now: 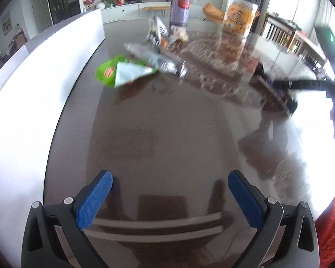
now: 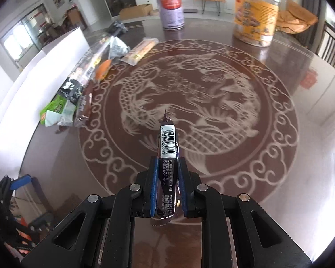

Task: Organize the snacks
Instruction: 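Grasp the Snickers bar with the right tool, then grasp the clear-wrapped black stick snack with the left tool while the right tool holds the Snickers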

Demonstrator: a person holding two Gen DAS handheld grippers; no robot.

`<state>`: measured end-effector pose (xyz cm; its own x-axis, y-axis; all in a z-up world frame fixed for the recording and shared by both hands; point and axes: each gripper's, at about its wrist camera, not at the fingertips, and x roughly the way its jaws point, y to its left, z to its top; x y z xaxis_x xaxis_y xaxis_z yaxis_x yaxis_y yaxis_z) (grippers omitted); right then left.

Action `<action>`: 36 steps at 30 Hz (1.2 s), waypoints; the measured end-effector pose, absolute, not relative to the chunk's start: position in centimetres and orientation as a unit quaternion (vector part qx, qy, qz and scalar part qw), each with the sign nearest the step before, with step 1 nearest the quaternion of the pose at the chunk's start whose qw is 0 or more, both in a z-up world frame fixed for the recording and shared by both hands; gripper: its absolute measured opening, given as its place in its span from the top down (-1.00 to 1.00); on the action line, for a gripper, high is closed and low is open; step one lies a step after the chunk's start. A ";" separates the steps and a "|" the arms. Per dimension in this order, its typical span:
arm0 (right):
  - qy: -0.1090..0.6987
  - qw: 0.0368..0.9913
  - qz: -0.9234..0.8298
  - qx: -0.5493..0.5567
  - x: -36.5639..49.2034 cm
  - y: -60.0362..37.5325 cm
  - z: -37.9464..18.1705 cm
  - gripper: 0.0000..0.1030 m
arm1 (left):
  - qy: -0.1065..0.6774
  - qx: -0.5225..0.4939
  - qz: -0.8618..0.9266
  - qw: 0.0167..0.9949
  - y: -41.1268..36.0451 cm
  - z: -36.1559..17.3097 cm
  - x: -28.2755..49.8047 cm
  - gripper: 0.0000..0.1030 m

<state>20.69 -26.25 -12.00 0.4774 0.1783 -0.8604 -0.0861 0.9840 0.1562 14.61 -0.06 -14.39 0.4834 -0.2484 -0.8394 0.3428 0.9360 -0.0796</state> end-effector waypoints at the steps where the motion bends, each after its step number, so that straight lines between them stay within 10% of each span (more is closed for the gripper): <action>1: 0.501 0.861 0.073 0.053 20.0 -27.1 -12.0 0.62 | 0.464 0.045 -0.179 0.866 -0.2 -13.2 15.1 -0.99; 14: 0.487 0.868 0.069 0.070 18.1 -28.0 -12.9 0.18 | 0.445 0.079 -0.186 0.872 -6.3 -6.8 35.9 -0.91; 17: 0.484 0.869 0.070 0.073 17.8 -27.9 -13.0 0.17 | 0.467 0.101 -0.166 0.863 -7.6 -9.3 38.8 -0.48; 22: 0.481 0.869 0.072 0.087 17.3 -28.5 -13.0 0.20 | 0.489 0.054 -0.162 0.855 -7.2 -11.1 41.7 0.81; 25: 0.480 0.869 0.069 0.097 17.3 -29.2 -13.0 0.63 | 0.497 0.005 -0.205 0.843 -6.0 -10.8 41.3 0.83; 36: 0.466 0.868 0.055 0.162 13.8 -33.4 -12.2 0.63 | 0.499 0.006 -0.321 0.805 -7.1 -10.2 25.0 0.82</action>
